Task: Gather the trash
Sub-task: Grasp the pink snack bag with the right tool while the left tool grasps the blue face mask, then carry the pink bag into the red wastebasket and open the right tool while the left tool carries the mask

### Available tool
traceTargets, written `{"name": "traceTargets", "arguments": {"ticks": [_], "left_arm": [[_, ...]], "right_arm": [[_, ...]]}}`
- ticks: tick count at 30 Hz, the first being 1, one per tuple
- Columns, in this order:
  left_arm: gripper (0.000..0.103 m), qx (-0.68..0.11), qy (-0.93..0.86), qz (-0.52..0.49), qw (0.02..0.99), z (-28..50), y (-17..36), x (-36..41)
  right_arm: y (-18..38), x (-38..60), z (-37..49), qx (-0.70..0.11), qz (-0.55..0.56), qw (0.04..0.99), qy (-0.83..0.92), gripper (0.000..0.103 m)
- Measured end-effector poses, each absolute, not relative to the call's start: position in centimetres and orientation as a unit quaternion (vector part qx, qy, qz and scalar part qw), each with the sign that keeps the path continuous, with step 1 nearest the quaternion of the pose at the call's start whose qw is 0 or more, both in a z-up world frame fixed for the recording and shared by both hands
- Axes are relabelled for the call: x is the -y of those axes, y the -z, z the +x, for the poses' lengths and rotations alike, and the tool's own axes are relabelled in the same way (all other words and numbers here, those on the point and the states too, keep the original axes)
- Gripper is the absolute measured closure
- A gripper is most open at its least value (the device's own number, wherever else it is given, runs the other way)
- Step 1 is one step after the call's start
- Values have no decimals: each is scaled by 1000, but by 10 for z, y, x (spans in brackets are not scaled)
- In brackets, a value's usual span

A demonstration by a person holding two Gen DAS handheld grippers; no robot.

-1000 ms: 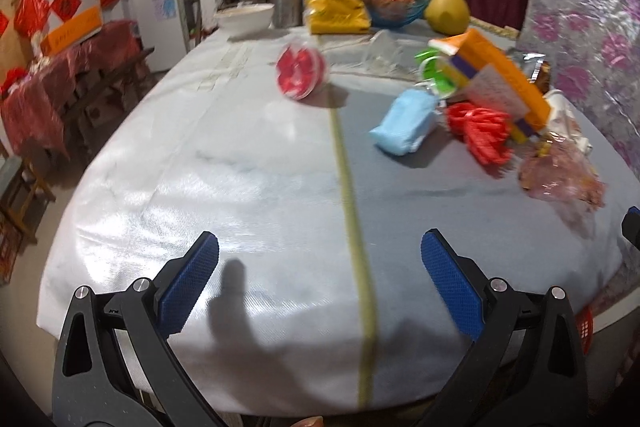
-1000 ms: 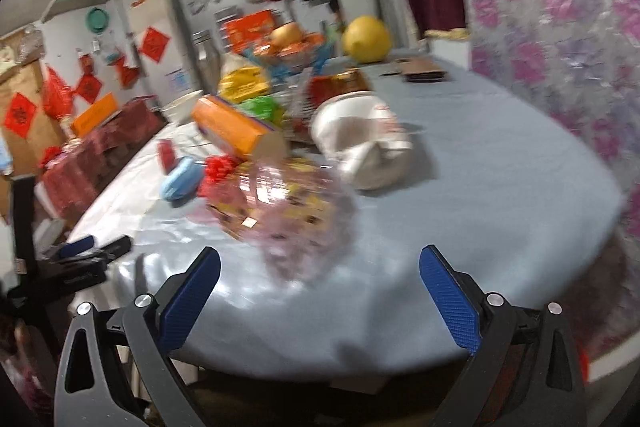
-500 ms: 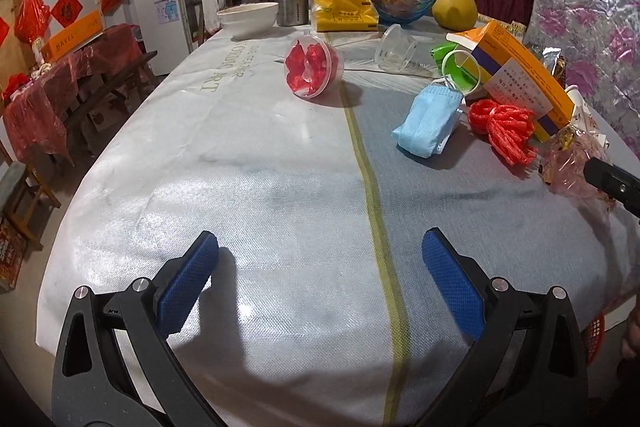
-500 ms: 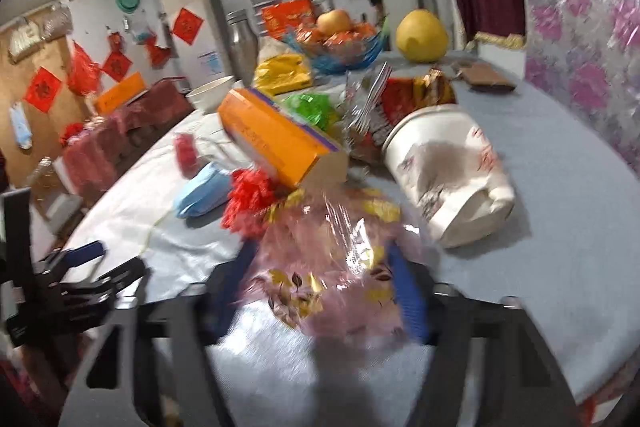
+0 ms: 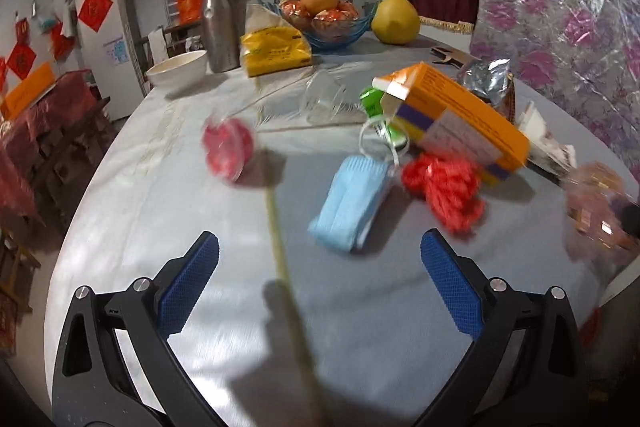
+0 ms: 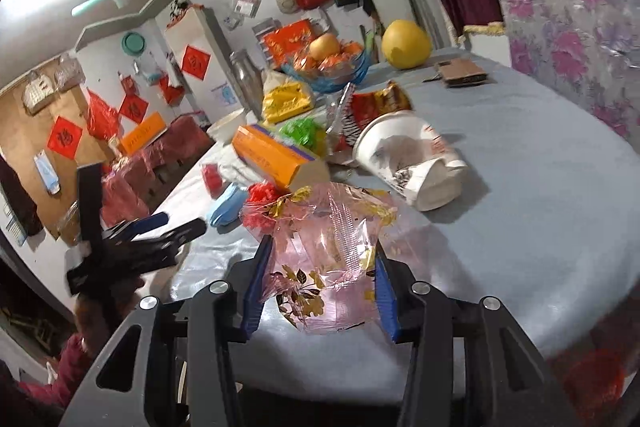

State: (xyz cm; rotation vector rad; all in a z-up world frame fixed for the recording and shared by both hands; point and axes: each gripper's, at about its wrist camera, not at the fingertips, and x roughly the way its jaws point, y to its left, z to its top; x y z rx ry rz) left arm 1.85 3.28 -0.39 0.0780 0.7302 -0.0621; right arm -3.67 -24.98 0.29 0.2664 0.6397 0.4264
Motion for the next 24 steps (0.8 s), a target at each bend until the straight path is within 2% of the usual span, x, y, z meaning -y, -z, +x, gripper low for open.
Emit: {"name": "traceTargets", "arguments": {"ticks": [3, 6, 7, 8, 10, 16, 24], "left_arm": [[21, -371, 31, 43, 927, 39, 8, -24], [38, -387, 27, 44, 921, 49, 13, -18], [47, -390, 30, 41, 919, 50, 15, -17], [60, -391, 34, 34, 919, 49, 16, -17], [74, -391, 41, 25, 919, 49, 17, -18], [77, -358, 67, -6, 931, 17, -6, -19], [77, -293, 115, 20, 949, -31, -54, 22]], "right_arm": [[0, 256, -37, -311, 135, 918, -208, 57], [5, 256, -34, -318, 140, 913, -215, 57], [4, 256, -34, -318, 139, 913, -216, 57], [4, 256, -36, -316, 137, 913, -217, 57], [0, 258, -40, -309, 133, 917, -214, 57], [-13, 276, -58, -281, 141, 927, -205, 57], [-31, 336, -97, -236, 178, 941, -164, 57]]}}
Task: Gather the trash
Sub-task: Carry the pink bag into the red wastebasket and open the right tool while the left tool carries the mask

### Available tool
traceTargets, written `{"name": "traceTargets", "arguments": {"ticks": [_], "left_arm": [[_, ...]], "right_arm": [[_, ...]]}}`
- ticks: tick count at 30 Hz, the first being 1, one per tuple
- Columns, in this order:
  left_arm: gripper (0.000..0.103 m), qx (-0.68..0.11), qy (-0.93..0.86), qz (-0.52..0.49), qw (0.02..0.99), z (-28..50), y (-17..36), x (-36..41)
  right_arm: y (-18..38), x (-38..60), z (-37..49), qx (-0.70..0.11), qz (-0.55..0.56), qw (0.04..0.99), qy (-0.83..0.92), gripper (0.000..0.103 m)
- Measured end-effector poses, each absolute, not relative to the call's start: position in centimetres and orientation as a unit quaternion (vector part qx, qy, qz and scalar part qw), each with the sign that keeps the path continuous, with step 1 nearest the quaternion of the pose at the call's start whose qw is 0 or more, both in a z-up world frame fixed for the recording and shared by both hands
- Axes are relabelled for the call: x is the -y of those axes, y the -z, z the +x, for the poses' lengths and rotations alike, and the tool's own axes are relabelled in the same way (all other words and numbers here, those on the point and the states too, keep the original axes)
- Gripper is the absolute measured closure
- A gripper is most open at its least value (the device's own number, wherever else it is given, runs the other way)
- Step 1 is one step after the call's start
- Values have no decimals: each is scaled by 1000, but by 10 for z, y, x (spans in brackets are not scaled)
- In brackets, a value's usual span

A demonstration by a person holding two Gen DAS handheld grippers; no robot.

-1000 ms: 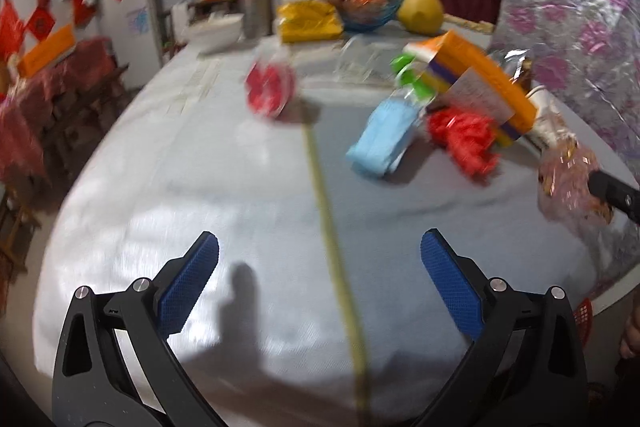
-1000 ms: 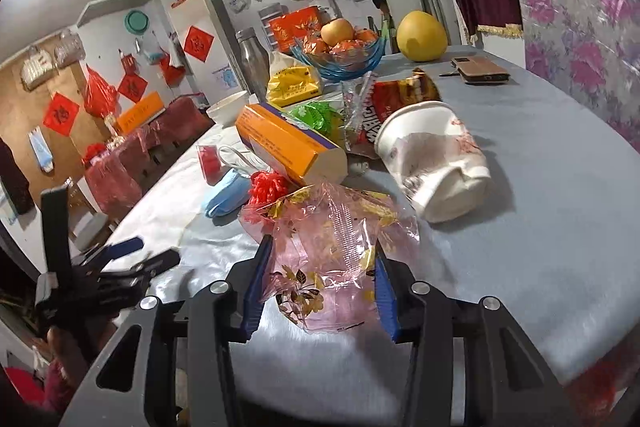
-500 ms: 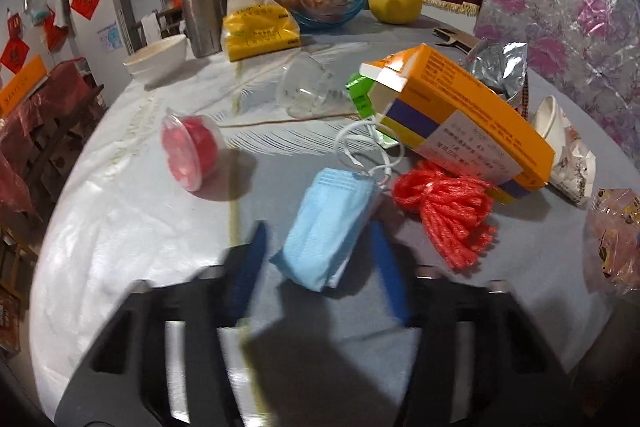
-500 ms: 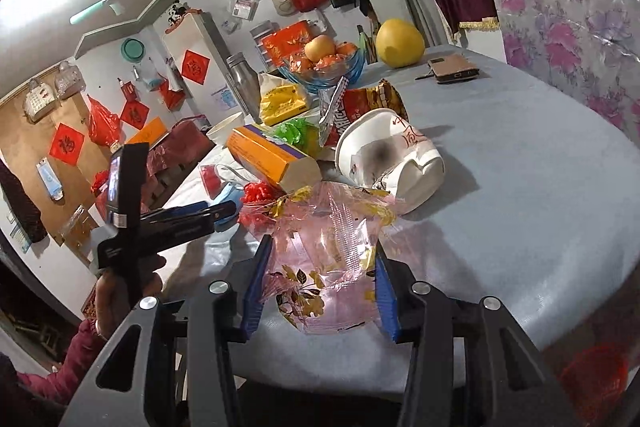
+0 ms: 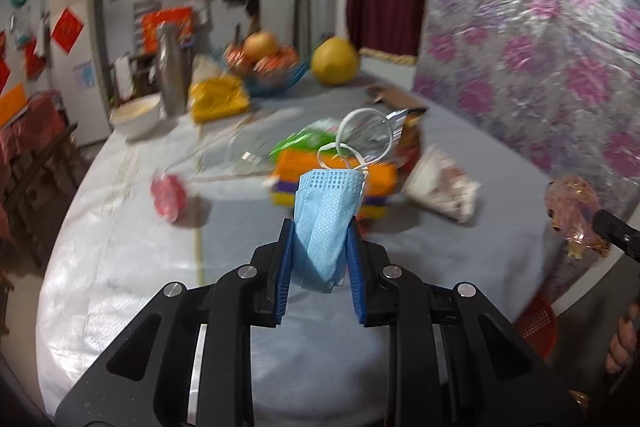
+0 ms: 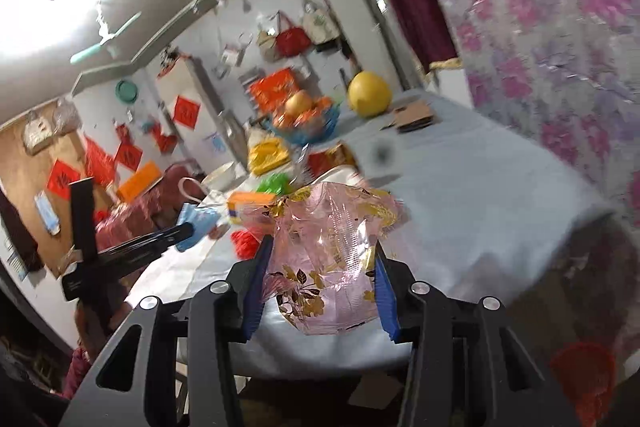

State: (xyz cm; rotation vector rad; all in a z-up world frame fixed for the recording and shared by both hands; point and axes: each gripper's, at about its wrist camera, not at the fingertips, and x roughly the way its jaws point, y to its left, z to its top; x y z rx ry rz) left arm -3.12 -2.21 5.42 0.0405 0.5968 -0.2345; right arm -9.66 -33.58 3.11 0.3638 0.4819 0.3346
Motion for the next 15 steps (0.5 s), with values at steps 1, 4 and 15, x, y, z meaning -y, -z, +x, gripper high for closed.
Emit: {"name": "traceTargets", "arguments": {"ticks": [1, 4, 15], "left_arm": [[77, -287, 120, 22, 950, -35, -59, 28], [77, -279, 157, 22, 947, -41, -74, 50], [76, -296, 302, 83, 902, -56, -61, 188]], "right_arm": [[-31, 343, -100, -233, 181, 942, -158, 57], [-34, 361, -111, -224, 185, 947, -141, 57], [16, 464, -140, -267, 177, 947, 10, 57]]}}
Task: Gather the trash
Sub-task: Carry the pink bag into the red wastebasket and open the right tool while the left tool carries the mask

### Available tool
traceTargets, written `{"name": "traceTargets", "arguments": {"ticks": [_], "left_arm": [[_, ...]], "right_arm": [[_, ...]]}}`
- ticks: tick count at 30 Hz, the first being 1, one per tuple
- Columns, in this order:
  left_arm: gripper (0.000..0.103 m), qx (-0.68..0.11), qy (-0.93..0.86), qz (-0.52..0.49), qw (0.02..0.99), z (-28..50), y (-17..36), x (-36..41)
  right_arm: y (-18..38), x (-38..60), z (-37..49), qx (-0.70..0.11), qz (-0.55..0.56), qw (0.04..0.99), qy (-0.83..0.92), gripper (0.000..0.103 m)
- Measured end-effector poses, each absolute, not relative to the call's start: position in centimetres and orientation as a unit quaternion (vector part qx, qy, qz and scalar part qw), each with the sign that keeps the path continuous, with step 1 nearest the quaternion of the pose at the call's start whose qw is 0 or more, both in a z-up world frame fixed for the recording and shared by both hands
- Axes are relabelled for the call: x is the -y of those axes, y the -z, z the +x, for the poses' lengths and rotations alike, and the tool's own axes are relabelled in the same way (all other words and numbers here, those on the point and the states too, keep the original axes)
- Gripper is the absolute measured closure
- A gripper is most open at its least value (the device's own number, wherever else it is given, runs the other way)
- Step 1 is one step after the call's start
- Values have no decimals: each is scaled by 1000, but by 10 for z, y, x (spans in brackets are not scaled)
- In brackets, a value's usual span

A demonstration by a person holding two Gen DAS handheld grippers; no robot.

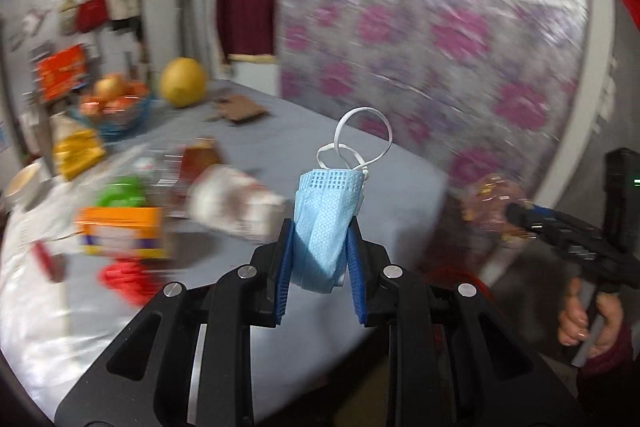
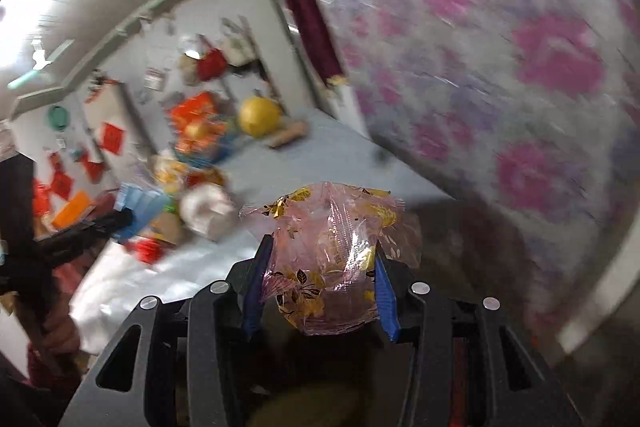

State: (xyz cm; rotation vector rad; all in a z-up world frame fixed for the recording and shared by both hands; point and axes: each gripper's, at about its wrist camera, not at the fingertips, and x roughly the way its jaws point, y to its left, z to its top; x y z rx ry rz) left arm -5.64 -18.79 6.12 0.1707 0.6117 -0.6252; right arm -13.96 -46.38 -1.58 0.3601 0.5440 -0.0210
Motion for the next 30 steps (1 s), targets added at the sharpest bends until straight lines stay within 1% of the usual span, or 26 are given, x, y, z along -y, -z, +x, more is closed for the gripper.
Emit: {"name": "traceTargets", "arguments": {"ticks": [5, 6, 8, 10, 11, 14, 15, 16, 17, 24, 27, 28, 29, 30], "left_arm": [[76, -325, 359, 115, 867, -65, -34, 256], [76, -329, 367, 120, 862, -66, -29, 266], [76, -340, 382, 131, 849, -67, -19, 288], [76, -350, 395, 140, 838, -69, -9, 307], [76, -356, 401, 148, 831, -70, -3, 320], [76, -368, 413, 166, 816, -72, 11, 345], [76, -373, 417, 170, 811, -72, 15, 352], [76, -377, 421, 174, 806, -72, 19, 360], [76, -381, 427, 178, 801, -73, 25, 369], [74, -411, 454, 216, 760, -80, 65, 421], [68, -422, 466, 231, 742, -85, 81, 443], [58, -422, 467, 236, 740, -86, 84, 449], [44, -421, 467, 240, 740, -88, 86, 453], [36, -417, 463, 241, 744, -88, 87, 455]], "right_arm": [[87, 514, -132, -348, 203, 912, 76, 57], [109, 525, -131, -371, 210, 900, 90, 57], [145, 539, -126, -411, 216, 880, 101, 49], [181, 550, -124, -446, 220, 859, 123, 43], [194, 556, -125, -456, 226, 850, 133, 43], [199, 567, -131, -450, 249, 848, 128, 43], [194, 571, -134, -438, 249, 853, 132, 42], [187, 575, -137, -426, 247, 859, 139, 37], [183, 578, -138, -418, 247, 862, 144, 35], [158, 620, -166, -346, 279, 875, 189, 30], [149, 633, -179, -325, 294, 878, 194, 30], [146, 634, -181, -319, 297, 879, 194, 30], [144, 635, -183, -314, 298, 881, 192, 30], [141, 634, -184, -310, 298, 883, 190, 30]]}}
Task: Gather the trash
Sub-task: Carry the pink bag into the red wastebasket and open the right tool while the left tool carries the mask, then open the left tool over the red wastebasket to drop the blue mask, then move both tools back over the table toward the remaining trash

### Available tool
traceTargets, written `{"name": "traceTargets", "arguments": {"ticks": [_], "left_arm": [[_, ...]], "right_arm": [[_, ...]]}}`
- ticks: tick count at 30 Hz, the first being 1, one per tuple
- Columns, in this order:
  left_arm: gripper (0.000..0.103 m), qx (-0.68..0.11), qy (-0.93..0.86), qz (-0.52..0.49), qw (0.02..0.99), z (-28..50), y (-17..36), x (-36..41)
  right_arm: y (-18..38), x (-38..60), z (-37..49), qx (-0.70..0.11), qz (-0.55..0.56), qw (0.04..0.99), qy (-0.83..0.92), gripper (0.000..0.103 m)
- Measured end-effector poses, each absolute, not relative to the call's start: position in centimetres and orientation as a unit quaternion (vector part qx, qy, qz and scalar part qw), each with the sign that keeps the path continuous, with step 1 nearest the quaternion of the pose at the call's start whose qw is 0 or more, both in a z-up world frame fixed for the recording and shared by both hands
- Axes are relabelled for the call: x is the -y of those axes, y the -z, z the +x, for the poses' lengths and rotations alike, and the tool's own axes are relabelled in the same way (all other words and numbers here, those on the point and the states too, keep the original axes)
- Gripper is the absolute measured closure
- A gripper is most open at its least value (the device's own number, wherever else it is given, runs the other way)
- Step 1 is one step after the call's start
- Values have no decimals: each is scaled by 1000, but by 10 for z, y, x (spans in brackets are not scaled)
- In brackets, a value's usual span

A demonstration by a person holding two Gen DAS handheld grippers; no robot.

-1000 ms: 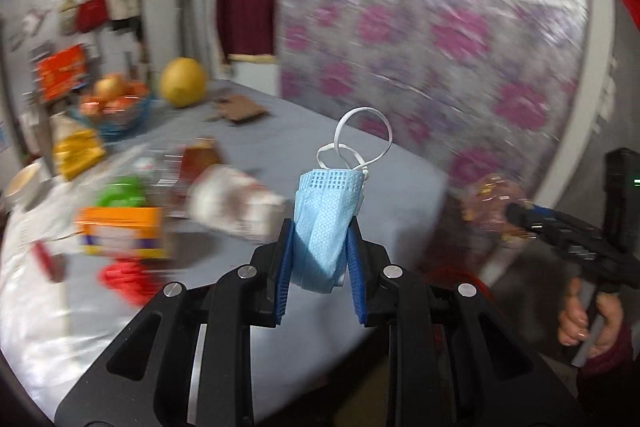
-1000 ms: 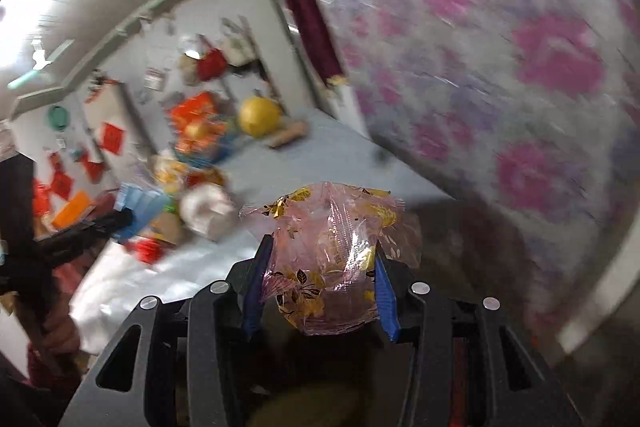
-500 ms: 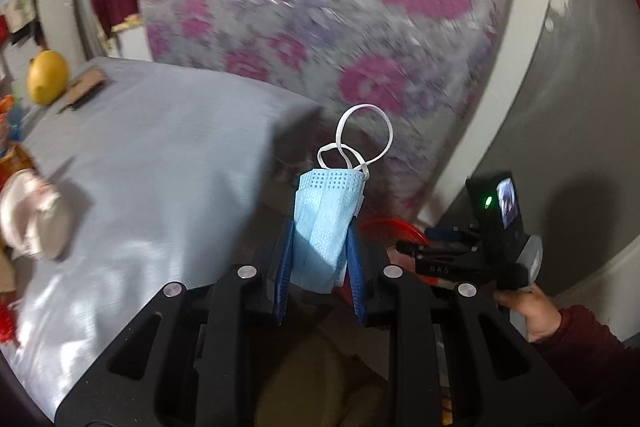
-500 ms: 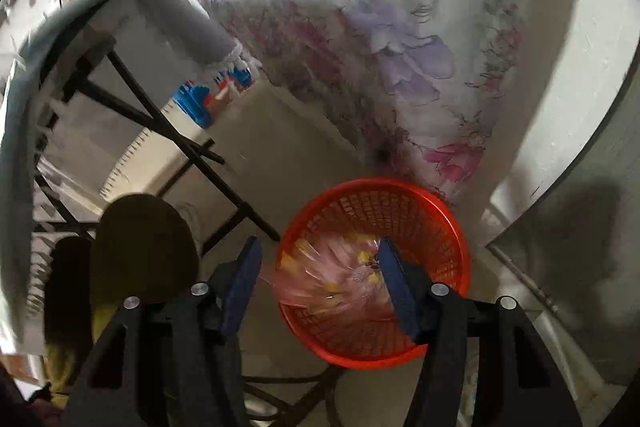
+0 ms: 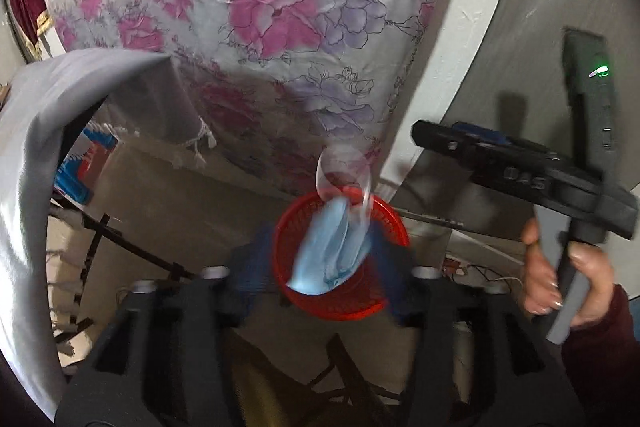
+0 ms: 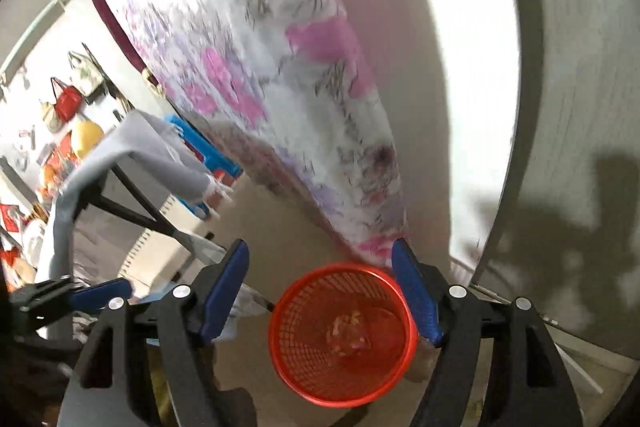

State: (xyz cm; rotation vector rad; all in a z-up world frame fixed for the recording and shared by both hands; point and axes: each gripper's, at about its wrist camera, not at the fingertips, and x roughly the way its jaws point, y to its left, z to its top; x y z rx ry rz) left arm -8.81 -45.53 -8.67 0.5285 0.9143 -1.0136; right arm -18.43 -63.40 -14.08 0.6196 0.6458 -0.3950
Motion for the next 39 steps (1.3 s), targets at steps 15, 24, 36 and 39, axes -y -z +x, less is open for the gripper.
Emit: {"name": "traceTargets", "arguments": {"ticks": [15, 24, 36, 39], "left_arm": [[7, -323, 354, 219, 850, -82, 28, 383], [7, -298, 283, 156, 898, -73, -10, 299], [7, -309, 122, 69, 941, -25, -16, 144], [7, -315, 79, 58, 944, -11, -11, 107]], "right_arm": [[84, 572, -174, -280, 249, 918, 128, 13], [44, 517, -167, -264, 209, 939, 75, 7], [5, 428, -142, -264, 156, 952, -8, 6], [0, 406, -133, -267, 151, 951, -28, 6]]}}
